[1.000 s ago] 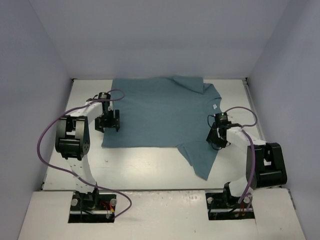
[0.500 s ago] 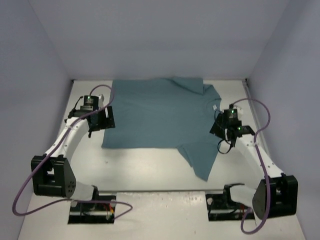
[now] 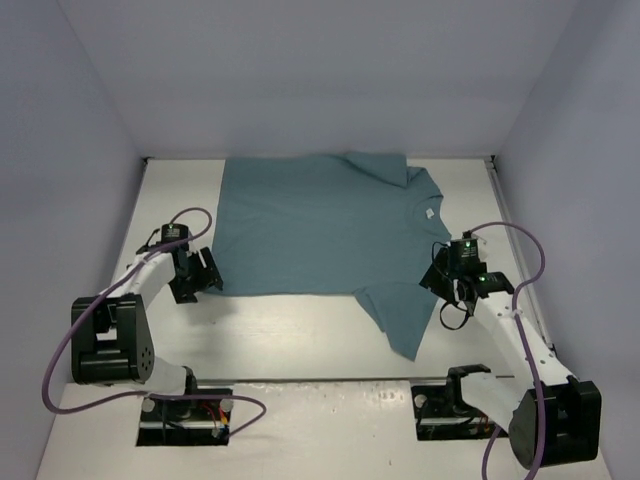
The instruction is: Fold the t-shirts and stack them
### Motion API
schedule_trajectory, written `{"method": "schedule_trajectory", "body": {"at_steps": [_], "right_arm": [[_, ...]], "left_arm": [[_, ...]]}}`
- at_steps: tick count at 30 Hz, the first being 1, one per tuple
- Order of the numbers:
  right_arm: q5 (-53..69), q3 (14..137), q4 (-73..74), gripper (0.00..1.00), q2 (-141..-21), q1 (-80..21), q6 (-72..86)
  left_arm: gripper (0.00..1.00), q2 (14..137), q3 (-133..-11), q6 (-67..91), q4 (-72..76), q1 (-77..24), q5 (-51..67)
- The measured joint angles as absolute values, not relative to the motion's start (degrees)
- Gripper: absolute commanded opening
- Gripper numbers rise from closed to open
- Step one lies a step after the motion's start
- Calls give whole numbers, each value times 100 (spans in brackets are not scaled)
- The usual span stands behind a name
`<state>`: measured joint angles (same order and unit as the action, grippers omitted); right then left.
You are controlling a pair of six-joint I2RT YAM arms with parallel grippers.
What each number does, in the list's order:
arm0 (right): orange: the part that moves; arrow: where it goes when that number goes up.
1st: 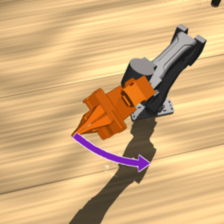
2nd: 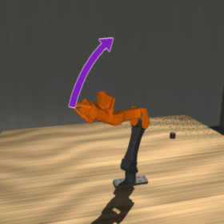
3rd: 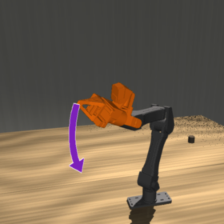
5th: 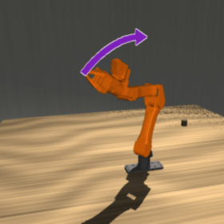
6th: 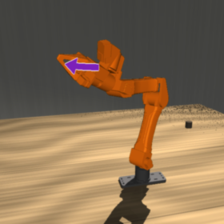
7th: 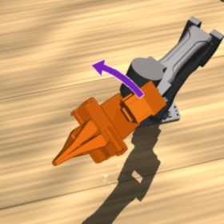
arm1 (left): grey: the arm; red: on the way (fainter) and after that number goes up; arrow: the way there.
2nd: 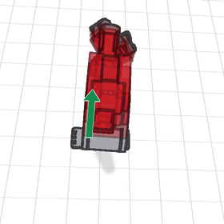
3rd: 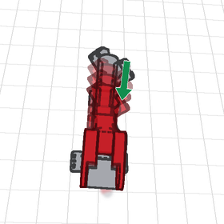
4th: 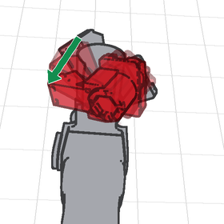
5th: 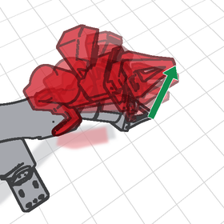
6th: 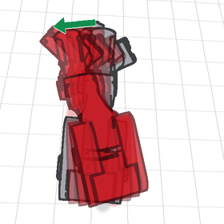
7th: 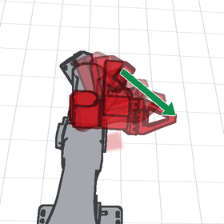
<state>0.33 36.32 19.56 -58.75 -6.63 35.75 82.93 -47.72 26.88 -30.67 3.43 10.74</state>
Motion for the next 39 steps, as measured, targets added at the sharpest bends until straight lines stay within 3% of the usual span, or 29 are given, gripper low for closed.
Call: {"method": "schedule_trajectory", "body": {"at_steps": [5,14,25,39], "right_arm": [[135,3485,1999,46,-5687,-642,3690],[150,3435,2040,46,-5762,-642,3754],[-320,3546,2040,39,-6718,-533,3672],[-189,4174,1582,37,-7762,267,2734]], "left_arm": [[62,8302,-4660,3137,-2700,344,1124],[30,8541,-4561,3601,-2192,351,1175],[2,8534,-4517,3663,-1985,351,1199],[0,8496,-4517,3621,-1867,371,1278]]}}
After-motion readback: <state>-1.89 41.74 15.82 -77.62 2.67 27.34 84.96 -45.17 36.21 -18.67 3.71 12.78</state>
